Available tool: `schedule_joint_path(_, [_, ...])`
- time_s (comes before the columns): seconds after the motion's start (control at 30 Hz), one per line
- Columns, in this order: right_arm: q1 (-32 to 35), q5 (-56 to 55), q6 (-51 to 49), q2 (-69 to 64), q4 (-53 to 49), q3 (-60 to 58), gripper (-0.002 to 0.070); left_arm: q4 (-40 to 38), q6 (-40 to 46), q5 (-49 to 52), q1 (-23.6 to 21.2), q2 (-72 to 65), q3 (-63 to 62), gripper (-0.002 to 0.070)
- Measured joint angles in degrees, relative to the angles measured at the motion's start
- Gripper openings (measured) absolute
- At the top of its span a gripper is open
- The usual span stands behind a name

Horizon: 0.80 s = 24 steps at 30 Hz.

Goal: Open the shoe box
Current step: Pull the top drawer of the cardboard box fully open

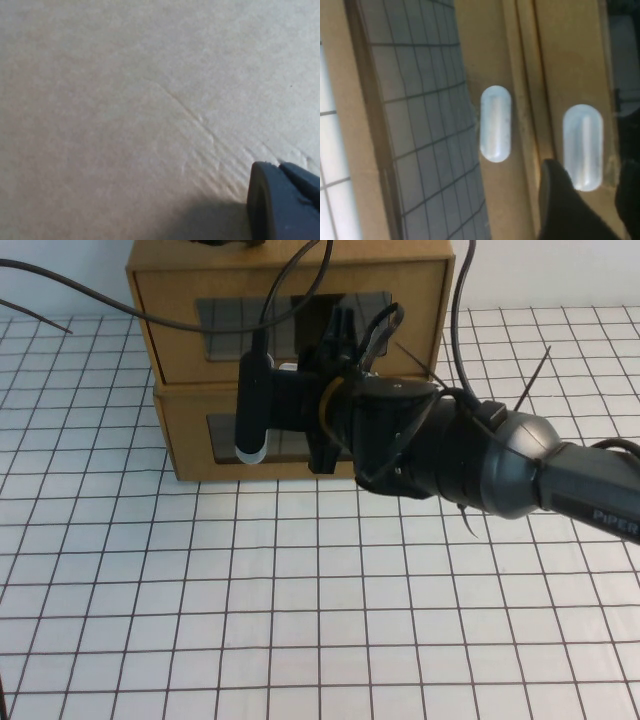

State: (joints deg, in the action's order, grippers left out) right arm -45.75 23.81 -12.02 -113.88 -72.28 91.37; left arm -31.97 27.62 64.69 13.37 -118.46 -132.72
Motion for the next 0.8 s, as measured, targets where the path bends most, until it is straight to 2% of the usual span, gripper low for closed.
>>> schedule_joint_path(0.8, [-0.1,-0.9,-2.8,-3.8,-6.5,2.5,0.023,-0.1,0.1,0.0,0.0,0.0,0.0,-0.0002])
